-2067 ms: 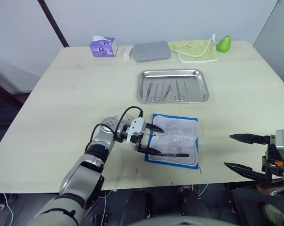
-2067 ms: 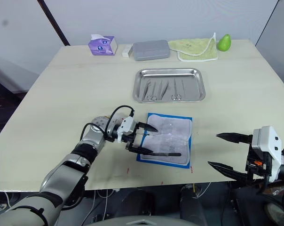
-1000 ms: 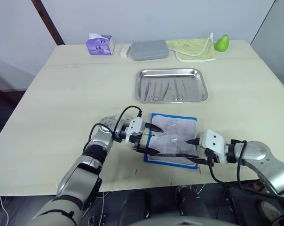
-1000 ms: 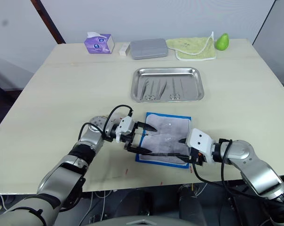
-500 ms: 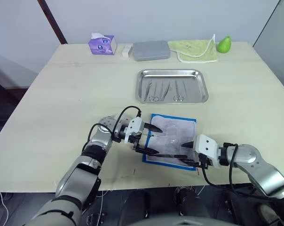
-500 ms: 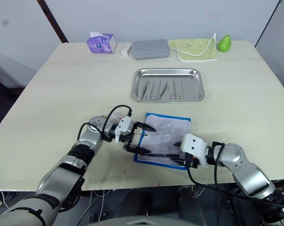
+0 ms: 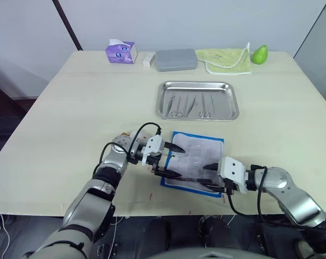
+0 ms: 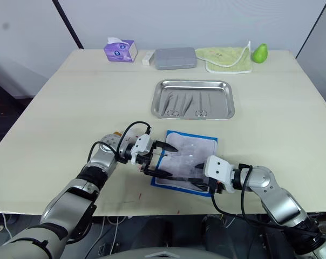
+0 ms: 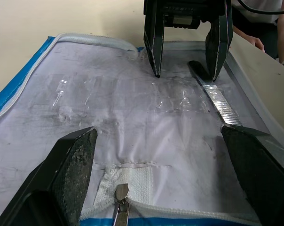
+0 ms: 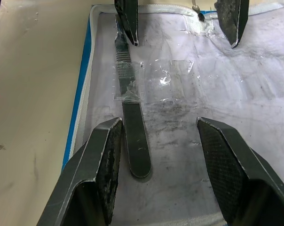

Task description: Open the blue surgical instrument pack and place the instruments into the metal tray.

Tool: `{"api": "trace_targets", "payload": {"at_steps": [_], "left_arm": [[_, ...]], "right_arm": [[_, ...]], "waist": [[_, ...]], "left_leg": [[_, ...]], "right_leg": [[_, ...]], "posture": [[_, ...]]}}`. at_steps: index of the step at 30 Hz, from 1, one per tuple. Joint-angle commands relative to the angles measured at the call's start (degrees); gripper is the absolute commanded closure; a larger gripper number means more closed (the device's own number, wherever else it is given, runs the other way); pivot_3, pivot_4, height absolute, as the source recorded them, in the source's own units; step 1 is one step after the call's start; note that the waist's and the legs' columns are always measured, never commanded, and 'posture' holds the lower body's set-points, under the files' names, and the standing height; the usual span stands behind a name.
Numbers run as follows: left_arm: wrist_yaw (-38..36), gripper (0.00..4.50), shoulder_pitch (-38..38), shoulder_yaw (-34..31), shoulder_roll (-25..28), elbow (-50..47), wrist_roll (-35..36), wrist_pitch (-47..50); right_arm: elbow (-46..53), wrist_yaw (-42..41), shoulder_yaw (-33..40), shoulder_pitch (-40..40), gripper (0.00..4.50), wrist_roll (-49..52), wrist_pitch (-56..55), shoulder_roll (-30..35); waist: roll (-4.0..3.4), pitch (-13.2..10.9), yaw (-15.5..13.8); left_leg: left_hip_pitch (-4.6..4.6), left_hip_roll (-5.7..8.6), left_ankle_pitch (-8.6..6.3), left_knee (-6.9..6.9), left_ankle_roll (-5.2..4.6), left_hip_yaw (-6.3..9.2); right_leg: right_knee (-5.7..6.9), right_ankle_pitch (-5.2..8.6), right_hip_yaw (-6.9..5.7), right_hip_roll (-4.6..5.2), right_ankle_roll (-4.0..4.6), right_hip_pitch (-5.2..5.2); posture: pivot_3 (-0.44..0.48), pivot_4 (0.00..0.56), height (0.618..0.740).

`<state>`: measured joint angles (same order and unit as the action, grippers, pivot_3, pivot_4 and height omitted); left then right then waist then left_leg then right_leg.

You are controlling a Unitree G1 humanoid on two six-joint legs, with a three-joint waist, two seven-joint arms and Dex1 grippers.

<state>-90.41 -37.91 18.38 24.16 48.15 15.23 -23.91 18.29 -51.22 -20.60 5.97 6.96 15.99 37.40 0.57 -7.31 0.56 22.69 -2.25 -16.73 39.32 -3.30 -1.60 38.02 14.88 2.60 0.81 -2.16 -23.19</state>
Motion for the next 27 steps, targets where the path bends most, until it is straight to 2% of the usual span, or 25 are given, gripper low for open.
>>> {"api": "trace_targets", "payload": {"at_steps": [1,10,26,27], "left_arm": [[-2.09,0.00,1.98,1.91,-0.89,1.46,-1.98,1.40],[-2.09,0.00,1.69,1.73,-1.09,1.79,-2.12,1.33],[-2.09,0.00,1.95,1.48,-1.20,1.37,-2.36,1.74],[-2.09,0.00,1.94,1.42,-1.24,1.40,-2.41,1.73]], "right_arm": [[-4.53,-0.38,-2.13,-0.75,1.86,-2.84,0.12,0.14],[-4.76,-1.72,-3.77,-0.75,1.86,-3.61,-1.64,-0.46],[-8.28,-3.87,-5.90,-1.40,1.86,-6.45,-1.41,0.24],[-8.99,-3.83,-5.96,-1.51,2.12,-6.54,-1.49,0.15]], "waist": [[-0.01,0.01,-0.01],[-0.05,0.04,0.02],[-0.03,0.06,0.05],[-0.03,0.07,0.06]], "left_leg": [[-0.04,0.01,0.05,0.00,0.08,0.15],[-0.21,0.02,0.10,-0.02,0.18,0.54],[-0.65,0.01,0.10,-0.18,0.18,0.57],[-0.70,0.01,0.10,-0.19,0.18,0.57]], "right_leg": [[0.00,0.03,-0.12,0.00,0.05,0.09],[0.01,0.14,-0.51,0.01,0.22,0.41],[0.01,0.17,-0.30,0.01,0.23,0.69],[0.01,0.18,-0.29,0.01,0.23,0.74]], "posture": [[0.000,0.150,0.736],[0.000,0.150,0.736],[0.000,0.150,0.736],[0.000,0.150,0.736]]}}
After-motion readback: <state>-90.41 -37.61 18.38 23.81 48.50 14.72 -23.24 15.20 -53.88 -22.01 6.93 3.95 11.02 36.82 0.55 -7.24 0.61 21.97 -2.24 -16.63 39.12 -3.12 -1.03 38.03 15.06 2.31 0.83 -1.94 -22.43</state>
